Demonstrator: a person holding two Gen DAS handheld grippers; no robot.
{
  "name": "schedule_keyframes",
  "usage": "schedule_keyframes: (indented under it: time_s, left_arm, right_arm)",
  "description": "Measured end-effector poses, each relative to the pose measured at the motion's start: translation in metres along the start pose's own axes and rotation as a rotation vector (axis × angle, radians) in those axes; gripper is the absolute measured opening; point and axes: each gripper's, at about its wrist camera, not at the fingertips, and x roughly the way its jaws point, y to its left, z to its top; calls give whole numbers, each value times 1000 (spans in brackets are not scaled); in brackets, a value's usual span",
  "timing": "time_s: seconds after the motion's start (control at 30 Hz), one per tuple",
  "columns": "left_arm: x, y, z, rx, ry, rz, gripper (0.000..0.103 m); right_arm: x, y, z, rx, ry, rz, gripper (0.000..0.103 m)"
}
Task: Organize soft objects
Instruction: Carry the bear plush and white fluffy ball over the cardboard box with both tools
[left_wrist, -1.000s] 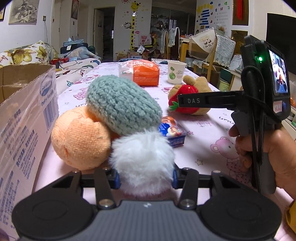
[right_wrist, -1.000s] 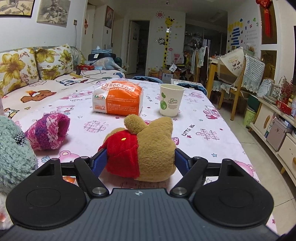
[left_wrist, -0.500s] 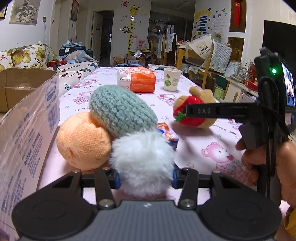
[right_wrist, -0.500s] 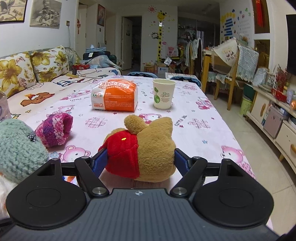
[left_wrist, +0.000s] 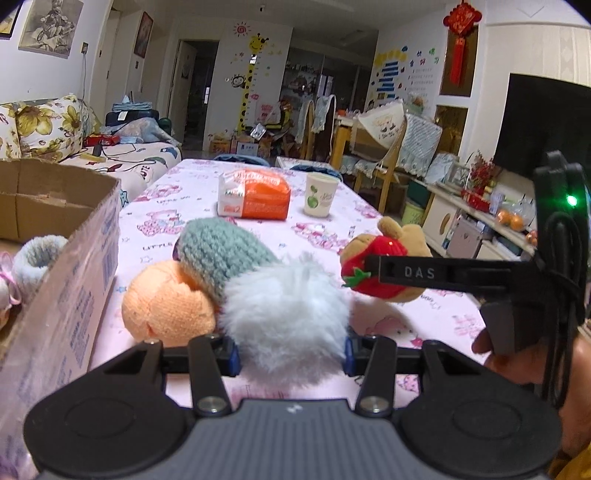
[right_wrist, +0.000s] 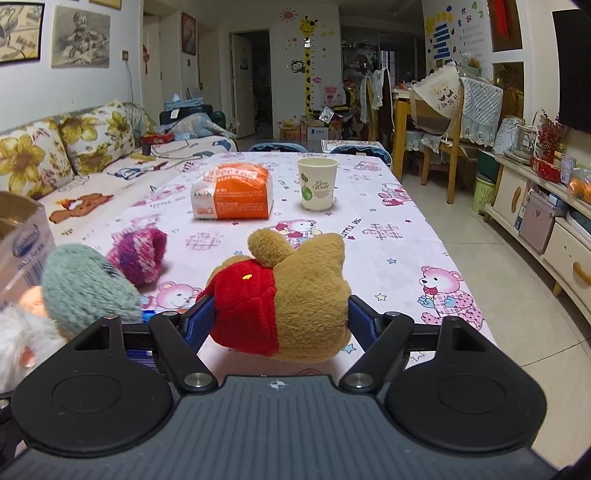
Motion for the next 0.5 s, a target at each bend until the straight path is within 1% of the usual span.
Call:
schedule_keyframes:
  time_s: [0.2, 0.5]
  left_arm:
    - [-12, 8, 6, -27, -37, -9, 46]
    - [-30, 21, 14, -57, -87, -9, 46]
  right_arm:
    - [-23, 6, -1, 26, -17, 14, 95]
    - [-41, 19, -2, 59, -37, 50, 95]
